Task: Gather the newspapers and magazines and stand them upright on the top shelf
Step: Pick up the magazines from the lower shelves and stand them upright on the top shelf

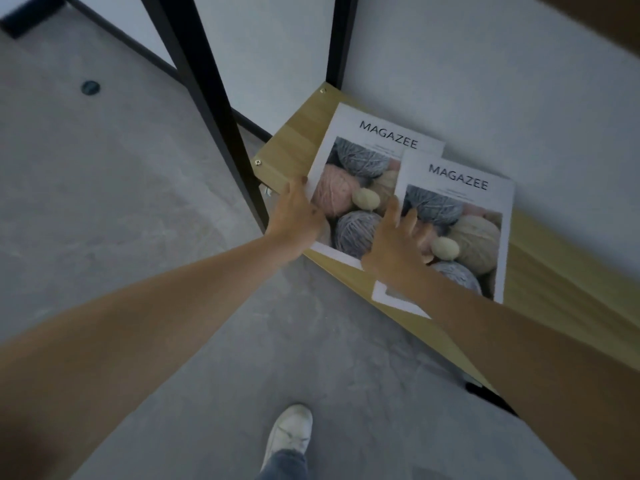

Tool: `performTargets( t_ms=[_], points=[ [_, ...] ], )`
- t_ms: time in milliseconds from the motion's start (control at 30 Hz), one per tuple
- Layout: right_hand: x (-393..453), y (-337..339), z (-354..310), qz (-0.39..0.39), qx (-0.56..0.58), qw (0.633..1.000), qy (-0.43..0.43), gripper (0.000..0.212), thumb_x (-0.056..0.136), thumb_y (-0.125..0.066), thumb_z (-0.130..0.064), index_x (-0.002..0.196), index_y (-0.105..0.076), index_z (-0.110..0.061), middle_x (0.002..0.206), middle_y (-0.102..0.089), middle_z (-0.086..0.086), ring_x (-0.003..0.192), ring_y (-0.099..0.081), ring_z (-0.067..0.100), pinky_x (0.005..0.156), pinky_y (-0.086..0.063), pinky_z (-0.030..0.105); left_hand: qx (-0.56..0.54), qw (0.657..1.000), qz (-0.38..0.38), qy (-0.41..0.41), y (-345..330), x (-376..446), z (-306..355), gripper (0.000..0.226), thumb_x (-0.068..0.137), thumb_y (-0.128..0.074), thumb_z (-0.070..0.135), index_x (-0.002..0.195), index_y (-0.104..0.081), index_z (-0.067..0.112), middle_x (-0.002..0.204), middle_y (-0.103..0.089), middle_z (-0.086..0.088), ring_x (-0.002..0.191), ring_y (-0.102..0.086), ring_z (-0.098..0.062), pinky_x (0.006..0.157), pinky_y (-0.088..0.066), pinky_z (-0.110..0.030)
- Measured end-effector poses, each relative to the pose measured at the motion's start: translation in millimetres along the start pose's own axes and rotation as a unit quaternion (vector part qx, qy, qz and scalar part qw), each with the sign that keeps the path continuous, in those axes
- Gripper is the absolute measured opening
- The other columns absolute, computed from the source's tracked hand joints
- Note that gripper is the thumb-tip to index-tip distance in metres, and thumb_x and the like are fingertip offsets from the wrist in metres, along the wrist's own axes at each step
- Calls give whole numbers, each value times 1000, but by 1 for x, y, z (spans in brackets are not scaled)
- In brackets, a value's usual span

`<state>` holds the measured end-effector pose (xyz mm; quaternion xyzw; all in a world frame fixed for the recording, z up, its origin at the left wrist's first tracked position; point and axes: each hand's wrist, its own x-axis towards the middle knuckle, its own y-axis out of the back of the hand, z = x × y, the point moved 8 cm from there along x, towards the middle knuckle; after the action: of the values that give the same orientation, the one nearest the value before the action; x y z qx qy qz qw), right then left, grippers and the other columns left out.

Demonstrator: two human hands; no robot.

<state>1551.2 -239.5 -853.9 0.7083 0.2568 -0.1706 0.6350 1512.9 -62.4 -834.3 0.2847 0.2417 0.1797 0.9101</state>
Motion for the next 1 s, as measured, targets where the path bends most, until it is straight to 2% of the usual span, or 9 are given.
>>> performTargets(
  t_ms=[67,133,300,433,533,700,800,933,1000],
  points=[
    [-12,-4,8,25,-15,999,16,112,74,-73,-21,148,12,-18,151,-1,21,138,-6,48,106,-24,65,-27,999,-11,24,-9,-21,-9,49,91,-58,17,134,-34,18,108,-50,2,90,-53,-17,68,-44,-25],
    [-26,0,19,65,-23,997,21,105,73,-75,-17,147,0,-13,143,-15,22,131,-23,44,101,-37,56,-68,995,-16,66,-17,-40,-19,51,91,-61,23,134,-34,18,107,-52,3,98,-56,-20,81,-49,-35],
    [-66,3,38,84,-73,992,60,57,84,-66,-9,132,-36,-2,130,-36,24,105,-51,33,85,-45,33,-163,978,-25,125,-34,-101,-25,45,91,-62,18,128,-36,15,104,-51,0,97,-55,-21,78,-47,-33],
    [-102,-1,56,55,-23,997,52,60,85,-63,-1,138,-36,-8,136,-38,18,111,-50,29,85,-44,31,-225,966,-49,118,-43,-163,-10,29,94,-55,15,107,-34,30,99,-55,-11,87,-62,-30,63,-59,-50],
    [-141,13,64,58,9,996,62,63,87,-58,3,142,-31,-8,141,-38,15,127,-42,27,98,-39,32,-240,966,-46,82,-33,-201,10,23,95,-53,11,101,-38,27,93,-55,-16,80,-62,-32,52,-59,-47],
    [-228,42,69,62,92,986,122,57,93,-41,1,146,-25,-11,144,-37,13,128,-43,32,99,-39,37,-251,966,-44,43,-2,-267,50,20,95,-55,8,90,-42,24,71,-53,-4,58,-57,-18,45,-52,-29],
    [-282,78,75,116,53,985,112,71,87,-51,6,147,-21,-15,136,-48,11,118,-53,27,91,-45,32,-244,969,-37,13,26,-310,78,24,93,-56,7,87,-45,27,67,-53,1,51,-53,-11,44,-43,-25],
    [-358,108,75,70,103,988,95,61,90,-47,6,142,-24,-16,110,-60,12,94,-59,27,71,-47,34,-203,978,-32,-36,63,-365,107,21,93,-57,10,86,-46,26,68,-54,-10,55,-54,-23,49,-41,-30],
    [-396,125,75,63,117,986,106,59,88,-45,7,138,-27,-17,104,-61,13,88,-56,27,70,-46,36,-191,980,-19,-53,84,-392,123,19,93,-58,8,90,-49,25,68,-57,-6,57,-57,-19,51,-43,-29]
  ],
)
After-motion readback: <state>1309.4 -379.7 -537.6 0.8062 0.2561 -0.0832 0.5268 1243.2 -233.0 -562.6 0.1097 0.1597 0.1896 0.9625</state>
